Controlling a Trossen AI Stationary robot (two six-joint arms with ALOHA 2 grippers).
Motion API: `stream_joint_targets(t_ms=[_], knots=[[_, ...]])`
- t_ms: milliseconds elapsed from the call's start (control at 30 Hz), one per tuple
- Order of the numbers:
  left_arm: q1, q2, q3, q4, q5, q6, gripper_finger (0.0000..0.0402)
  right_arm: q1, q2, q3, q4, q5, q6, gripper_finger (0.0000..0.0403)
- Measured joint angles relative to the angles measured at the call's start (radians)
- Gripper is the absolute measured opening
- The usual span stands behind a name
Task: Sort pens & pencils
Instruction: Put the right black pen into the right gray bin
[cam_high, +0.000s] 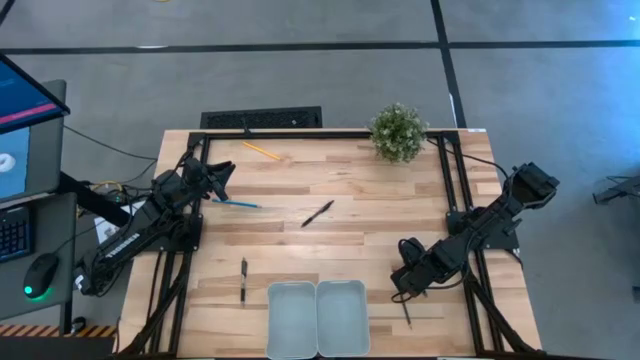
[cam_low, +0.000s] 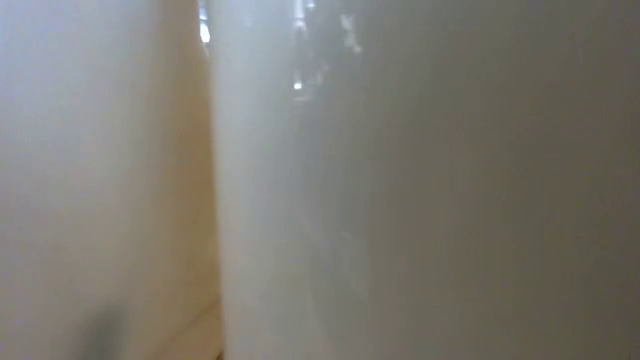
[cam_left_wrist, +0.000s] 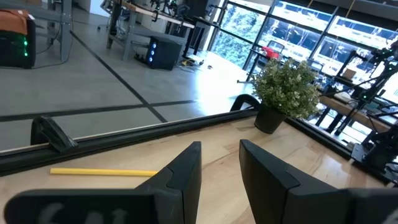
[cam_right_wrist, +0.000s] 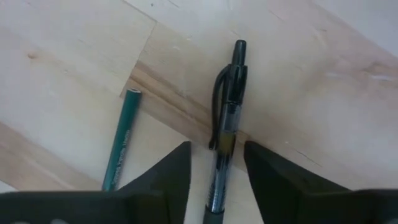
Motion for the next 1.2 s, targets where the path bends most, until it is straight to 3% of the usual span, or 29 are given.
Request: stream_joint_targets(t_ms=[433, 1200], knots=[[0.0, 0.0, 0.0, 0.0, 0.0, 0.0, 0.0098, 0.0, 0.0, 0.0, -0.029, -0.003, 0.001, 0.0082], [0.0, 0.0, 0.0, -0.001, 0.0, 0.0, 0.0098, -0.001, 0.004, 0.054, -0.026, -0.003, -0.038, 0.0072]])
